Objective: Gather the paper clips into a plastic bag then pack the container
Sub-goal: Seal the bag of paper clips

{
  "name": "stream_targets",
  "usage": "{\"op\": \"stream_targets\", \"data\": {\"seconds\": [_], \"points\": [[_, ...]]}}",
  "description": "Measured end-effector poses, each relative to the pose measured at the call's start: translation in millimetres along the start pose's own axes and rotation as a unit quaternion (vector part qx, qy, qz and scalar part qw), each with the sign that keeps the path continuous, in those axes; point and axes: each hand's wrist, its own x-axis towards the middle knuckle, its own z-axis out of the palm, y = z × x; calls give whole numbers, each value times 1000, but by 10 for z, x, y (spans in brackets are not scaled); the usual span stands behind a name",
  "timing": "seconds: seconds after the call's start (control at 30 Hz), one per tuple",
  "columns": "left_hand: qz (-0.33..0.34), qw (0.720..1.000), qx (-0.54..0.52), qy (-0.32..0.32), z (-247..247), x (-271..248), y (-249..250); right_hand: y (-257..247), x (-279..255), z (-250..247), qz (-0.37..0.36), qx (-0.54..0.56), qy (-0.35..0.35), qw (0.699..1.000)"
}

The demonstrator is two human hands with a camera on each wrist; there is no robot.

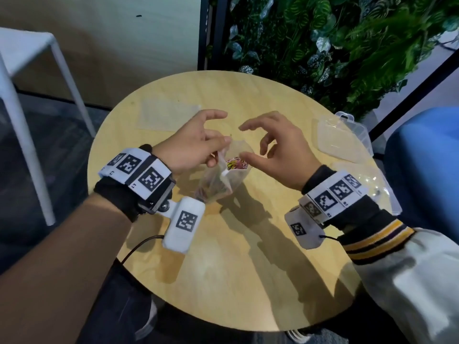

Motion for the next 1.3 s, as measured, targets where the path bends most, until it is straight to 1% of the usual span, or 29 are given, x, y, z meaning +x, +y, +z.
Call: {"op": "stream_targets", "data": {"seconds": [0.07, 0.1, 0.17, 0.23, 0.3, 0.33, 0.4, 0.47, 0.5, 0.53, 0.57, 0.6, 0.63, 0.67, 0.7, 0.77, 0.83, 0.9, 1.03, 1.17, 1.23, 1.3], "points": [[22, 999, 12, -23, 88, -18, 18, 35, 12, -12, 48, 25, -62, 997], [31, 999, 21, -33, 142, -29, 24, 42, 3, -7, 56, 40, -73, 995], [55, 997, 38, -43, 215, -35, 25, 68, -17, -14, 83, 107, -67, 989], [88, 991, 94, -41, 230, -51, 21, 77, -51, -45, 153, 210, -51, 964], [86, 980, 175, -39, 230, -106, 4, 108, -83, -67, 221, 266, -10, 938], [77, 975, 203, -35, 247, -139, -17, 130, -96, -71, 243, 284, 15, 927], [76, 973, 217, -4, 327, -185, -95, 173, -108, -81, 267, 304, 47, 913], [85, 976, 194, 53, 403, -156, -185, 222, -119, -111, 283, 303, 46, 909], [80, 978, 180, 73, 421, -130, -218, 248, -128, -138, 287, 288, 40, 913], [74, 980, 166, 87, 425, -100, -239, 280, -139, -168, 282, 256, 35, 924], [68, 982, 153, 93, 423, -70, -245, 316, -153, -204, 261, 195, 30, 945], [64, 984, 139, 96, 417, -41, -238, 341, -175, -242, 223, 112, 26, 968], [63, 985, 126, 97, 410, -34, -236, 346, -205, -251, 170, 39, 23, 984], [68, 986, 118, 97, 412, -22, -224, 340, -230, -264, 111, 3, 23, 994], [75, 986, 118, 97, 420, -15, -211, 318, -252, -267, 58, 0, 22, 998], [82, 983, 126, 104, 433, -19, -185, 268, -280, -235, -7, 23, 28, 999], [88, 981, 138, 103, 426, -31, -157, 214, -263, -194, -30, 29, 41, 998], [94, 980, 150, 92, 414, -46, -142, 197, -247, -141, -37, 37, 42, 998], [85, 982, 148, 85, 399, -84, -128, 128, -228, -30, -57, 52, 51, 996], [81, 982, 153, 72, 345, -121, -93, 78, -227, -5, -76, 15, 64, 995], [84, 982, 152, 71, 305, -142, -86, 84, -230, -18, -92, -25, 52, 994], [87, 983, 147, 74, 261, -173, -70, 123, -245, -47, -104, -39, 37, 993]]}}
